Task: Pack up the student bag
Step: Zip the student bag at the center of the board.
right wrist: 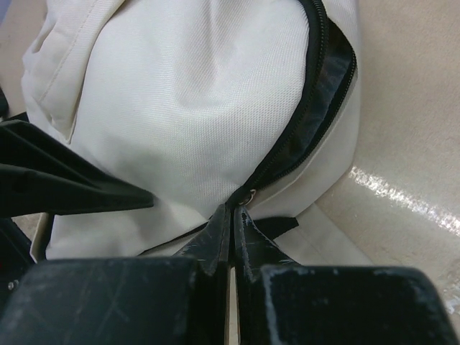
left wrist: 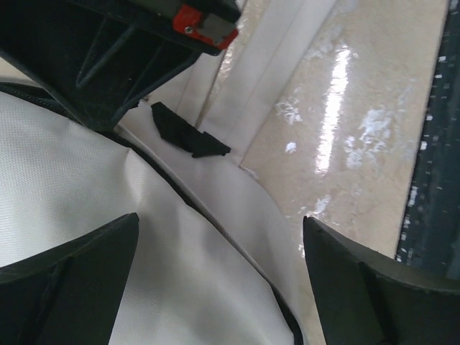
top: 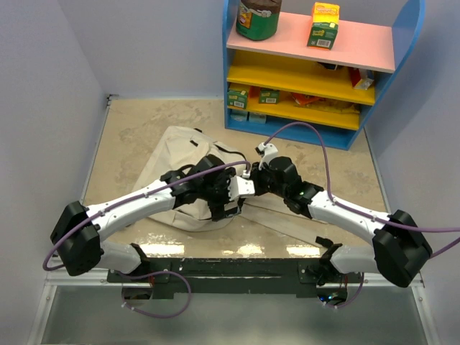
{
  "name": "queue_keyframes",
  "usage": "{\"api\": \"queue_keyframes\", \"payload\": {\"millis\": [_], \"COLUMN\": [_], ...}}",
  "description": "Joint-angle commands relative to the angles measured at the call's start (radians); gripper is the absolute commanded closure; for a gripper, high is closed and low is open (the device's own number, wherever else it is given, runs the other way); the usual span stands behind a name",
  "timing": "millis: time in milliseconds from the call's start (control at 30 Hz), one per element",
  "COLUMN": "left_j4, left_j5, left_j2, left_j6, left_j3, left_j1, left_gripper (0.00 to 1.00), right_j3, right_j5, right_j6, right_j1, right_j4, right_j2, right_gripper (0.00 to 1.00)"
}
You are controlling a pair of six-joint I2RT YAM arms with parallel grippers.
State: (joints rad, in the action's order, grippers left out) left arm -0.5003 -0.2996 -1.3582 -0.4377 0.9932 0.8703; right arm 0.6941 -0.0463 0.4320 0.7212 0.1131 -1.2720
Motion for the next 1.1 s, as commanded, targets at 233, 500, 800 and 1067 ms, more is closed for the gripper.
{"api": "queue_keyframes", "payload": {"millis": [233,500,800,1067], "left_j4": [0.200,0.161,-0.053,-0.309], "left_j5": [0.385,0.360,0.172,0.044], "left_j2": [-0.053,-0.051,-0.001,0.209], "left_j6": [-0.093,-0.142,-0.197,-0.418], "left_j3": [-0.079,-0.084,0.002,0.012], "left_j1": [0.116,0.118,0.118,0.125], "left_gripper": [0.10,0.90,1.00,1.00], "right_j3": [-0.036,-0.028,0.036,0.122], "right_j5": [-0.033,-0.021,0.049,0.069], "right_j6": [0.036,0.024,-0.016,-0.072], "right_j1": [0.012,0.012,-0.022,-0.089], "right_j4": [0.059,0.048,-0.021,-0.049], "right_j2": [0.059,0.046,0.003,-0.087], "right_gripper": [1.00,1.00,1.00,1.00]}}
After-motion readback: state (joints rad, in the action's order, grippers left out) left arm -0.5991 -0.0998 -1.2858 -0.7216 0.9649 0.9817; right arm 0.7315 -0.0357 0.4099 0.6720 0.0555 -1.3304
